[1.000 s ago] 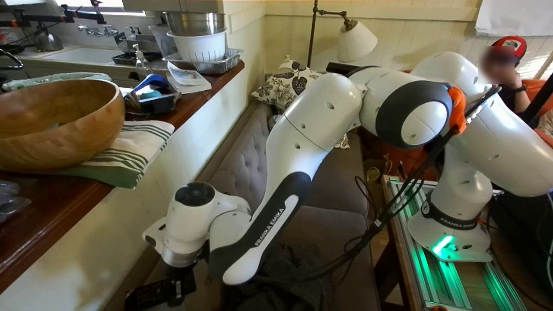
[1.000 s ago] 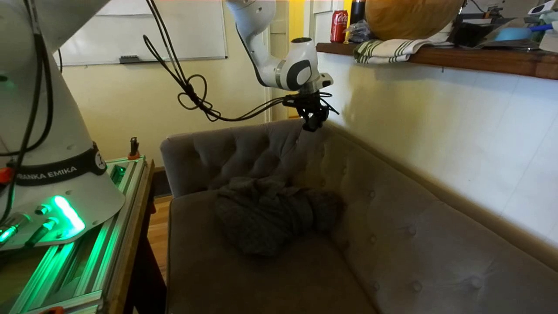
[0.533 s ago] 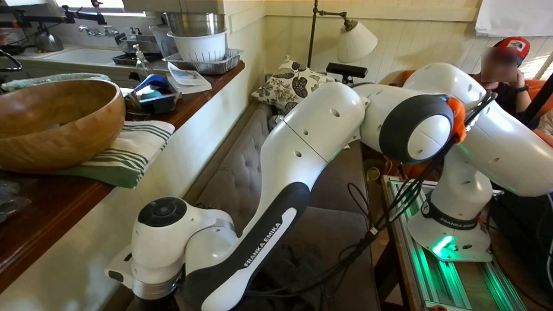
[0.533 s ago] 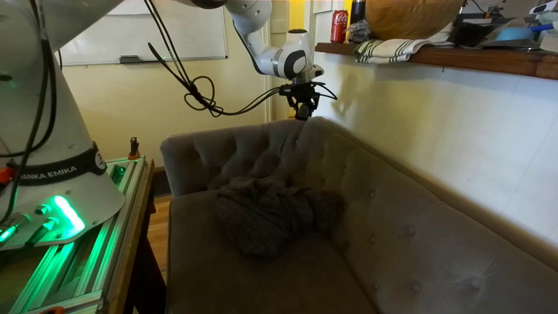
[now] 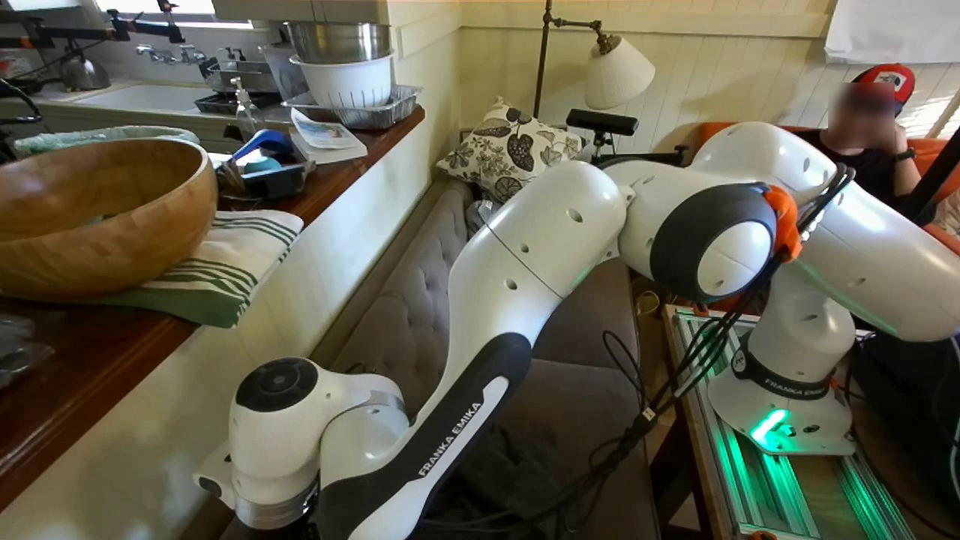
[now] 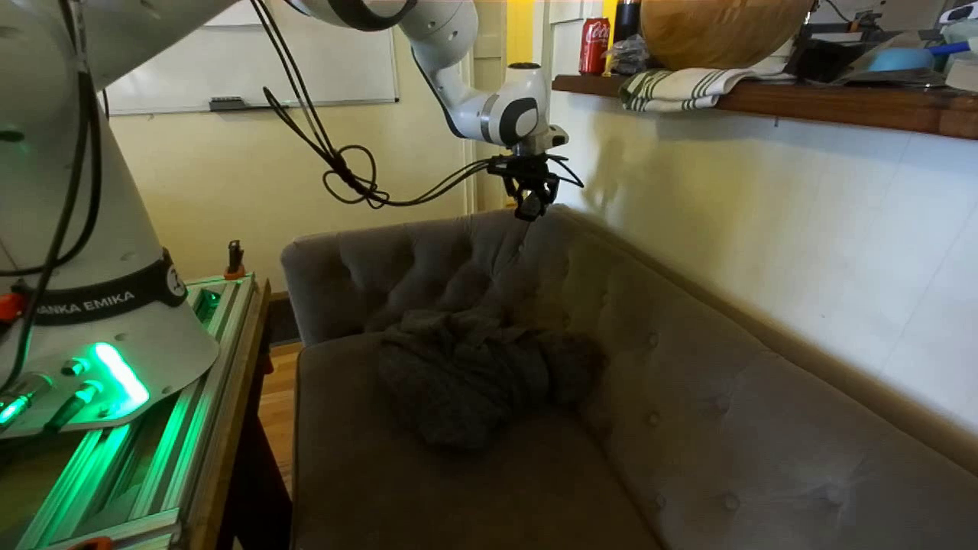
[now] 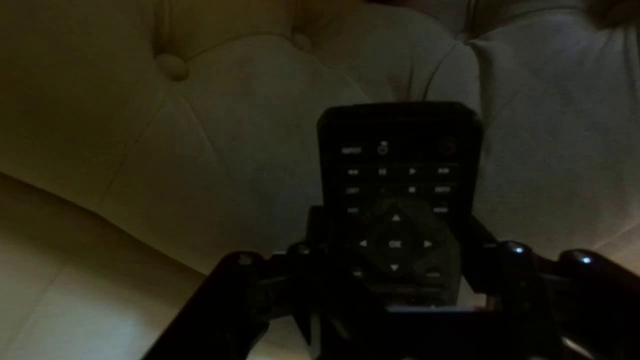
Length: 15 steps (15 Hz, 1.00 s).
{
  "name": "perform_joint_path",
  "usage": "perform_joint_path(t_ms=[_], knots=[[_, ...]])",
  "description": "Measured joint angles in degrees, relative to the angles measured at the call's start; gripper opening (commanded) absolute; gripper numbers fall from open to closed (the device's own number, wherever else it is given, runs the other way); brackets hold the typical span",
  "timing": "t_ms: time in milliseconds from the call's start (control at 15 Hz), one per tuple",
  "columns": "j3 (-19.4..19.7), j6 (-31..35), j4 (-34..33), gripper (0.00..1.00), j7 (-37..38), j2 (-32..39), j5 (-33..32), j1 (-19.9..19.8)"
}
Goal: Remove the remote control from the backrest of the sofa.
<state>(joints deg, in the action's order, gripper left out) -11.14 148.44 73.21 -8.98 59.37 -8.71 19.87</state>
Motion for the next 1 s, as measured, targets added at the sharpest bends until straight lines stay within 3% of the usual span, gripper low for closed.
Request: perform_joint_path(t_ms=[467, 1000], knots=[[3.38, -3.3, -12.42, 0.37, 10.83, 7.59, 0.01, 5.25], [3.33, -17.29, -28.77, 0.37, 16.77, 14.48, 0.13, 8.94]])
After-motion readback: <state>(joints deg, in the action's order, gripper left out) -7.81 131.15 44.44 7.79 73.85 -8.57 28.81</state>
